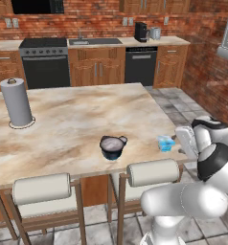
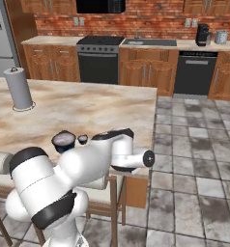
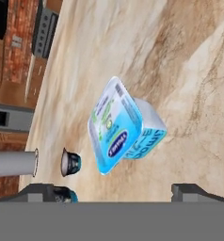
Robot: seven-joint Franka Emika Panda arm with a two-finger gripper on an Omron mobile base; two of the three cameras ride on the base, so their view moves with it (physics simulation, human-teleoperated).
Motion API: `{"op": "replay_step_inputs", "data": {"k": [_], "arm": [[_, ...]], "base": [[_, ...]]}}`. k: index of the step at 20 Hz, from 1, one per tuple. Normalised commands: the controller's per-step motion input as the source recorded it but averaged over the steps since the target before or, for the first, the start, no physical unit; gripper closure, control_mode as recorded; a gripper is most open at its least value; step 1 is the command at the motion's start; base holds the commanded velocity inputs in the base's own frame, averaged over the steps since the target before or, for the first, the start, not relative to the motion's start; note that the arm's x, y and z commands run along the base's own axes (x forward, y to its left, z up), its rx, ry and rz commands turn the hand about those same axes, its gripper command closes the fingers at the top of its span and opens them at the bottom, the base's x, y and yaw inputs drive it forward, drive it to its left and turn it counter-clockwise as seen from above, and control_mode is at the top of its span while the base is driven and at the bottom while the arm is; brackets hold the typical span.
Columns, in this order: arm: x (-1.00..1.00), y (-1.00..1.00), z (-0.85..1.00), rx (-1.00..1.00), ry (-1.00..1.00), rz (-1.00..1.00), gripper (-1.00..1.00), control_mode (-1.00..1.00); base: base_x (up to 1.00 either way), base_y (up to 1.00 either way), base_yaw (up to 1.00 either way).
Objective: Stack the yogurt containers by placing the smaller containers on top of the larger containers.
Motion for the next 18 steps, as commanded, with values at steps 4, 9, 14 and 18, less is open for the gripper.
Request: {"op": "replay_step_inputs", "data": {"k": [4,9,14,18], "arm": [[0.19,-0.02,-0.13,0.01,0.00,-0.02,-1.00,-1.00],[0.19,-0.05,-0.12,0.01,0.00,-0.02,-1.00,-1.00],[0.17,-0.11,-0.13,0.01,0.00,-0.02,-1.00,-1.00],[0.18,-0.12,-0.12,0.01,0.00,-0.02,-1.00,-1.00]], "base": [[0.00,0.00,0.00],[0.00,0.00,0.00],[0.00,0.00,0.00],[0.00,0.00,0.00]]}}
